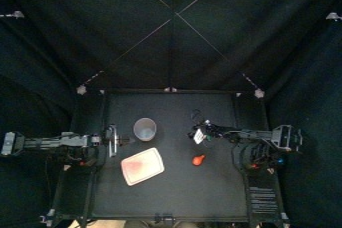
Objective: Pick the green pepper then place it on the pink plate
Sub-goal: Pick the green pepper
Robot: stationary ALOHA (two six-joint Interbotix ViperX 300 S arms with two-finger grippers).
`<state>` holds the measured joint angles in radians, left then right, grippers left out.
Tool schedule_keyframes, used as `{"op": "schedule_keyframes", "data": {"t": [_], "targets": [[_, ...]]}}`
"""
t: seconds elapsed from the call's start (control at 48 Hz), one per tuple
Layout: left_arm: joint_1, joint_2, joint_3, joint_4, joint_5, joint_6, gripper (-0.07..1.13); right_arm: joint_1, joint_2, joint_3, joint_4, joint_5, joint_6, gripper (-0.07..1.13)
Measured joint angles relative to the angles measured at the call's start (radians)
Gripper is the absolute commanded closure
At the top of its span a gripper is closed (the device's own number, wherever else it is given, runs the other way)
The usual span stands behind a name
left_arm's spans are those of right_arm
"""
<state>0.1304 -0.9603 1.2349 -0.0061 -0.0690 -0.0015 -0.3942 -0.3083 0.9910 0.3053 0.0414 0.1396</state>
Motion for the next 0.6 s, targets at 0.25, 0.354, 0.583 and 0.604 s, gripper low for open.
{"op": "schedule_keyframes", "data": {"t": [0.25,0.354,0.583,0.604], "targets": [[0.0,0.002,0.002,0.0,-0.008,0.0,0.97,-0.074,-0.138,0.132,0.067,0.057,0.0,0.17],[-0.002,0.0,0.002,0.0,-0.008,-0.002,0.97,-0.12,-0.17,0.16,0.092,0.112,0.002,0.17],[0.0,0.0,0.003,0.0,-0.008,-0.002,0.97,-0.192,-0.169,0.187,0.087,0.16,0.041,0.17],[0.0,0.0,0.005,0.0,-0.008,0.0,0.97,-0.198,-0.164,0.189,0.08,0.16,0.048,0.17]]}}
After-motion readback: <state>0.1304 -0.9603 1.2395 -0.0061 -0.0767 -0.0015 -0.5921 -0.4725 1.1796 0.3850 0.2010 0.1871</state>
